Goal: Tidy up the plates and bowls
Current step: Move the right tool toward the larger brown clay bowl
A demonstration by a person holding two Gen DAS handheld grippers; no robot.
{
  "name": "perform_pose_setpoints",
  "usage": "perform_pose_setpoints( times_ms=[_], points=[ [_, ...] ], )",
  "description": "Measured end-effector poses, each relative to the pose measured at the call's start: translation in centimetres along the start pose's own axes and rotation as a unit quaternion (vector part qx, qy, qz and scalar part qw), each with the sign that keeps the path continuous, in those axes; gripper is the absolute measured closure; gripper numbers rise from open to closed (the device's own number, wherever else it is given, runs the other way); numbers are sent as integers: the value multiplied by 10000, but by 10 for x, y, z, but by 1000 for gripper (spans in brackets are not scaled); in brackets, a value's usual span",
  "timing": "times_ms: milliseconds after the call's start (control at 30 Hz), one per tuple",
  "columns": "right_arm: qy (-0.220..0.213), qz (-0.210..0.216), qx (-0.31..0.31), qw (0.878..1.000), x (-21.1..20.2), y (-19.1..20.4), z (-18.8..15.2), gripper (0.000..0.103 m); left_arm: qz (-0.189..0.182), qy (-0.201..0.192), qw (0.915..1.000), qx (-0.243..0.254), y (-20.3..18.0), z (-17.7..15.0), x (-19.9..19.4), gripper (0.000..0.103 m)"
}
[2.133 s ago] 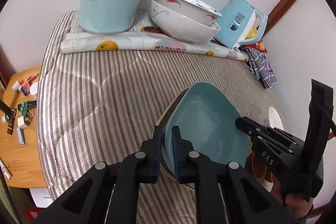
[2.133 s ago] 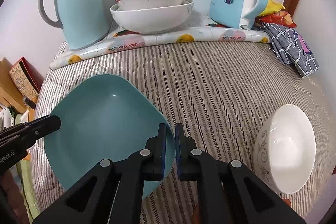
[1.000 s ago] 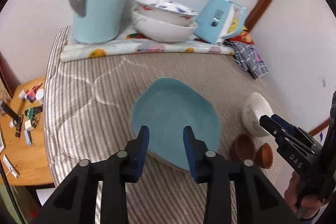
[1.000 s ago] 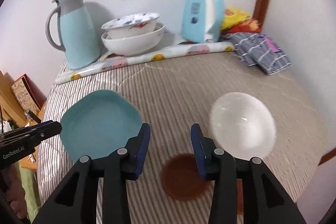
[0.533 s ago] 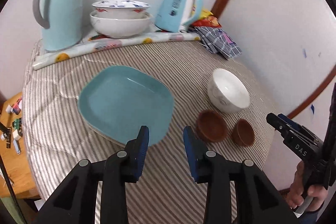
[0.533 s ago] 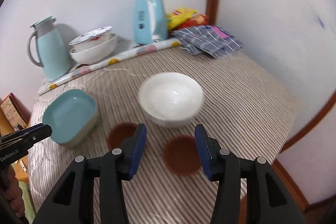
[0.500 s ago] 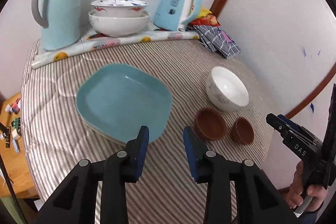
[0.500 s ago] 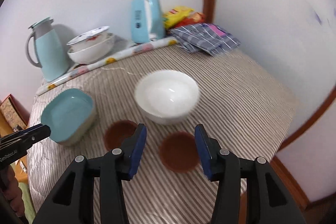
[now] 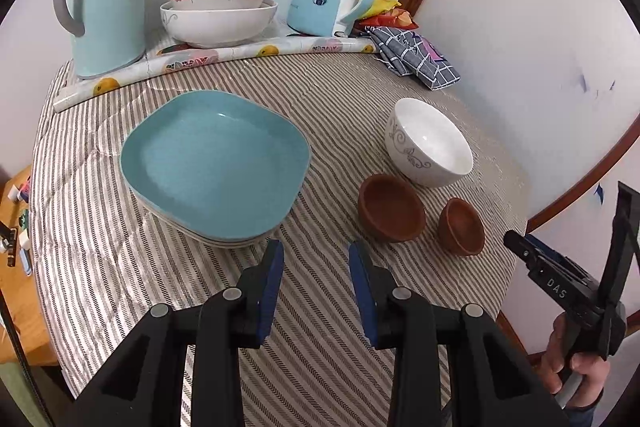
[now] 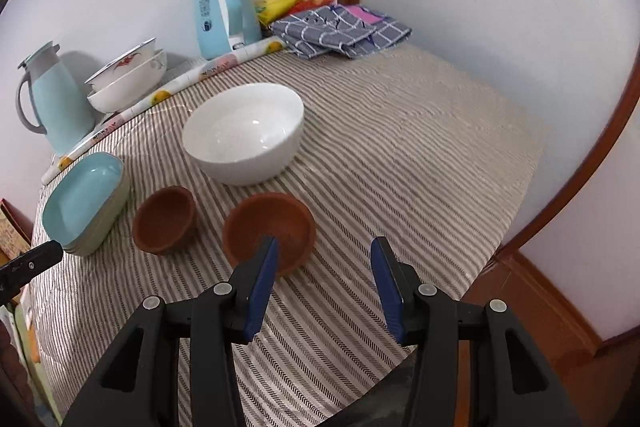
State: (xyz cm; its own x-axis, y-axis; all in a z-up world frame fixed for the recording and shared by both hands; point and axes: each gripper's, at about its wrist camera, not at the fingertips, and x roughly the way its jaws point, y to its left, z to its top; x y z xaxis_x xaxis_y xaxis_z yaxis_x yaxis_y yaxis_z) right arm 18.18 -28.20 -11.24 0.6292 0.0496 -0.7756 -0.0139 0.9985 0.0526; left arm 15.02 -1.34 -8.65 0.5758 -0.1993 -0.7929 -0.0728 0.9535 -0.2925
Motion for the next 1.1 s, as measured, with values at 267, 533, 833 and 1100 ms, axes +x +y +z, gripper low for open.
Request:
perform_pose_setpoints(
  times_ms=[267,533,833,1100],
  points=[
    [6,78,0,10000,14,4,2,56,59,43,10000,-27,-1,-2,1,71],
    [128,58,3,9999,31,4,2,56,43,99,9999,3,-4,-3,7,71],
    [243,112,-55,9996,45,6,-2,56,89,152,9998,28,-8,-4,13,71],
    [292,241,-41,9993,53,6,-2,61,172,185,9997,28,-8,-2,16,71]
  ],
)
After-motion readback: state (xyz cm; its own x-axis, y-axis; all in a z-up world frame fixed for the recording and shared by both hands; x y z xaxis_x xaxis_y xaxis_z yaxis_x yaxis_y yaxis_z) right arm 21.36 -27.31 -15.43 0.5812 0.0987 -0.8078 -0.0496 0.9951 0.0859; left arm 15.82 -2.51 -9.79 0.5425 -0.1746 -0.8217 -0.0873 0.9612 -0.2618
